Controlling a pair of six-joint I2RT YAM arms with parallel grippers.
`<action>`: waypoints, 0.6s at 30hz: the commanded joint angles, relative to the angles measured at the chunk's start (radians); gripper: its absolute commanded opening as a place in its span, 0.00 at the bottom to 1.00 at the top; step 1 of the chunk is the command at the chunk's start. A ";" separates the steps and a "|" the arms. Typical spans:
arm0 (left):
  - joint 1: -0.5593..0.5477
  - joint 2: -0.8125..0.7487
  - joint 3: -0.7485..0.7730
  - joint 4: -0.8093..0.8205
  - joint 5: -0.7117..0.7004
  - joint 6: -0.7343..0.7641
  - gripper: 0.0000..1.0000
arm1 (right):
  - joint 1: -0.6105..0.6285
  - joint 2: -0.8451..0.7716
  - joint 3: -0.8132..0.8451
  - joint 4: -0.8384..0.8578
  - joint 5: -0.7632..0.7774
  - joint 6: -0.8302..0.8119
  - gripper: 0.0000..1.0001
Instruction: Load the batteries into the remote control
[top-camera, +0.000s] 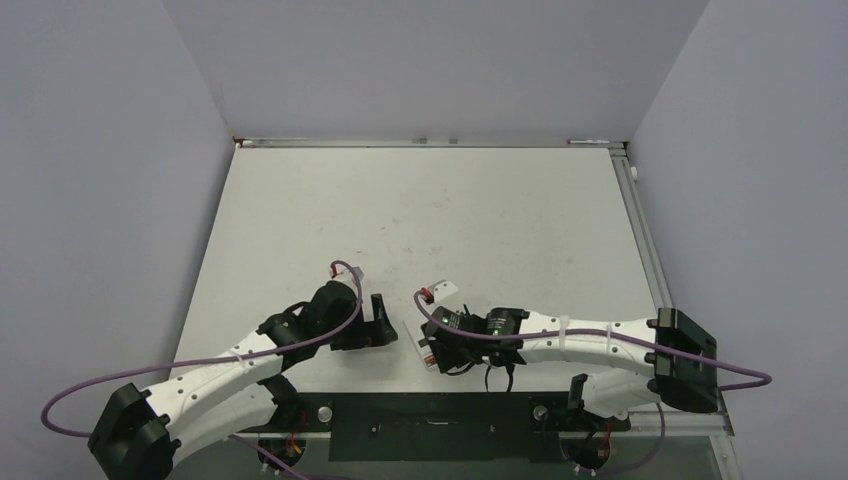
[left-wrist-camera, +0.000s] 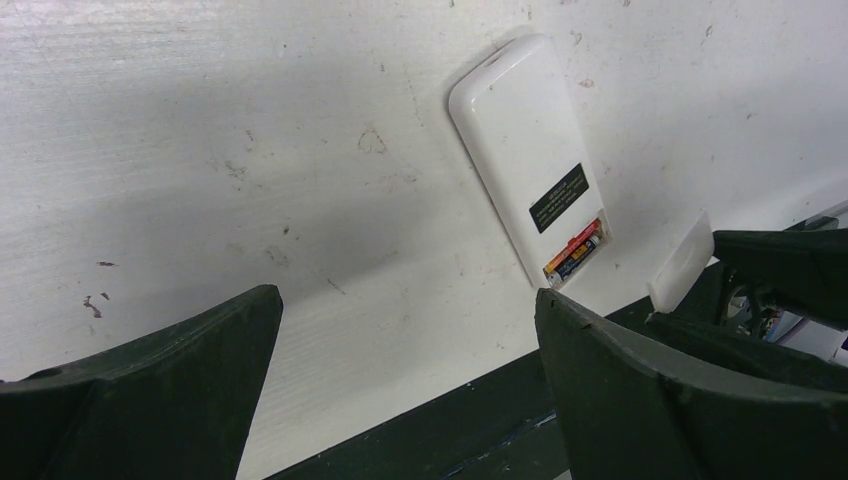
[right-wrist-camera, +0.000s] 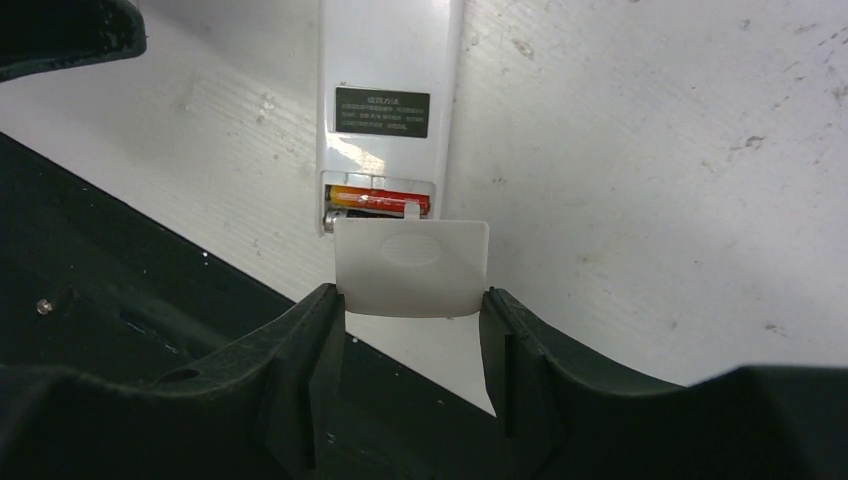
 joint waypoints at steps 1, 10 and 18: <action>0.012 -0.023 0.028 0.040 0.011 0.021 0.96 | 0.042 0.030 -0.009 0.068 0.066 0.086 0.21; 0.018 -0.042 0.015 0.036 0.017 0.020 0.96 | 0.067 0.097 -0.008 0.101 0.054 0.097 0.21; 0.024 -0.040 0.005 0.049 0.032 0.024 0.96 | 0.070 0.141 0.013 0.092 0.041 0.087 0.20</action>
